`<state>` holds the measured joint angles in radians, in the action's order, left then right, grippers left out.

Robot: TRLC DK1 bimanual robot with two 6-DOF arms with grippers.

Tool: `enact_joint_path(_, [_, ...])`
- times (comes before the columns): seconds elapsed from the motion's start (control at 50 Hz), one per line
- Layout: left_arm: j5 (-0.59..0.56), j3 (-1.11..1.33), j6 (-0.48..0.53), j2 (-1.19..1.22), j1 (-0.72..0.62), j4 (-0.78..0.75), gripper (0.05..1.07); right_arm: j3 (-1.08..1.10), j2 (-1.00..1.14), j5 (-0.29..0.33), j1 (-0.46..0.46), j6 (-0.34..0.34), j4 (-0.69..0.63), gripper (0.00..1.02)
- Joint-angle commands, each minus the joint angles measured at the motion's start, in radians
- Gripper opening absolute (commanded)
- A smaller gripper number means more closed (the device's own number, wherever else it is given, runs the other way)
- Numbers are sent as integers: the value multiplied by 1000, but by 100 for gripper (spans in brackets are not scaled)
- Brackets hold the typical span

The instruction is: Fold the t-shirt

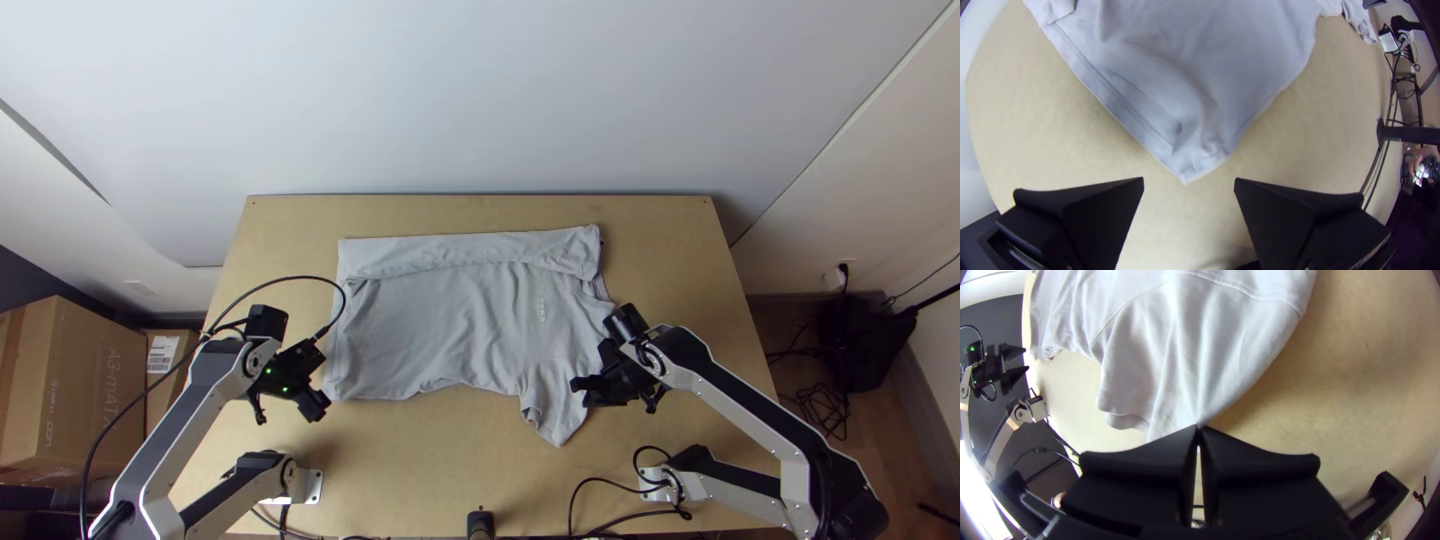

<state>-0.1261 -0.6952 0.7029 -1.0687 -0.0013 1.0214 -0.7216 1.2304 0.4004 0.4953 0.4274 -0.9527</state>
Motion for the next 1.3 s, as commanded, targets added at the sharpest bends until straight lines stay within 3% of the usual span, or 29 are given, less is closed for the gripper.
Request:
enact_joint_path(0.0, [-20, 19, -13, -47, -12, -23, 90, -6, -22, -6, -3, 27, -18, 2])
enact_joint_path(0.18, [-61, 37, -20, -88, -29, -66, 69, -16, -35, -6, -17, 33, -18, 2])
enact_joint_path(0.26, [-76, 59, -25, -91, -29, -103, 42, -22, -48, -6, -24, 39, -18, 2])
enact_joint_path(0.3, [-86, 66, -22, -85, -28, -107, 24, -22, -58, -6, -32, 37, -18, 2])
enact_joint_path(0.32, [-86, 68, -20, -83, -25, -109, 10, -22, -63, -6, -40, 37, -18, 2])
enact_joint_path(0.34, [-86, 68, -20, -85, -16, -109, 7, -22, -69, -6, -49, 37, -18, 2])
enact_joint_path(0.46, [-86, 65, 30, -79, 69, -99, 8, -19, -94, -6, -110, 27, -24, 2])
enact_joint_path(0.74, [-138, -24, 168, -79, 314, -37, 8, -15, -97, -8, -294, -101, -69, 2])
enact_joint_path(0.96, [-170, -76, 133, -27, 310, -6, 8, -68, -128, -25, -333, -122, -78, 2])
enact_joint_path(1.16, [-182, -118, 112, -25, 297, 6, 8, -99, -120, -92, -434, -223, -78, 2])
enact_joint_path(1.28, [-202, -153, 86, -19, 293, 19, 8, -131, -144, -90, -446, -233, -80, 2])
